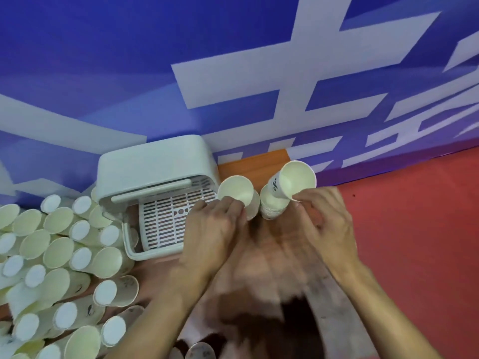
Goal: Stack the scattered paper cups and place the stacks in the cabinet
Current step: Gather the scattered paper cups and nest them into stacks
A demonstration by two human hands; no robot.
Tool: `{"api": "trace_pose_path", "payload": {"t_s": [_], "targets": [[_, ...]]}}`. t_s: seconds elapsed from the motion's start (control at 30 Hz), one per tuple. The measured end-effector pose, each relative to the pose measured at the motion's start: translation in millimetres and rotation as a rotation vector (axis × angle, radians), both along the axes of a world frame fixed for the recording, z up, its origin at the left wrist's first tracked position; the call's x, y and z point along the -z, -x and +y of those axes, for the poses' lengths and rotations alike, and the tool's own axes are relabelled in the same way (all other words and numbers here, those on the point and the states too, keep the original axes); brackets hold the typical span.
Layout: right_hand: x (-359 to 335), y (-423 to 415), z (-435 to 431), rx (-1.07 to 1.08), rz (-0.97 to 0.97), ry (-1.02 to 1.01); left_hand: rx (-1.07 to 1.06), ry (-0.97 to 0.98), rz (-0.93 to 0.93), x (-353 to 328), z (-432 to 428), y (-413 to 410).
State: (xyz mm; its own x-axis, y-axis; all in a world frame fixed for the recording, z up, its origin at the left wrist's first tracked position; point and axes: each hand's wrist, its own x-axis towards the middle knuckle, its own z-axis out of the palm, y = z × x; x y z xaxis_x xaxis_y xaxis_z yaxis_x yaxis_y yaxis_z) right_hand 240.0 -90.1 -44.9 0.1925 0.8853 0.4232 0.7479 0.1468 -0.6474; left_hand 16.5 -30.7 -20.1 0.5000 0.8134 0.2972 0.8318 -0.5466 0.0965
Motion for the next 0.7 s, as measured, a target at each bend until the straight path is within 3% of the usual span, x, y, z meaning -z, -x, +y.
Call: {"api": "trace_pose_path", "payload": {"t_s": [0.27,0.47,0.7], "targets": [[38.3,-14.9,14.8,-0.078,-0.018,0.120,0.033,0.105,0.186,22.4,21.8,-16.8],[62.6,-14.1,26.5,-0.142,0.002,0.194,0.018,0.297,0.169,50.0,25.2,-21.2],[88.8,-14.1,37.9,-0.174,-0.044,0.231,0.031,0.335,0.098,71.2,29.6,-25.0]]}}
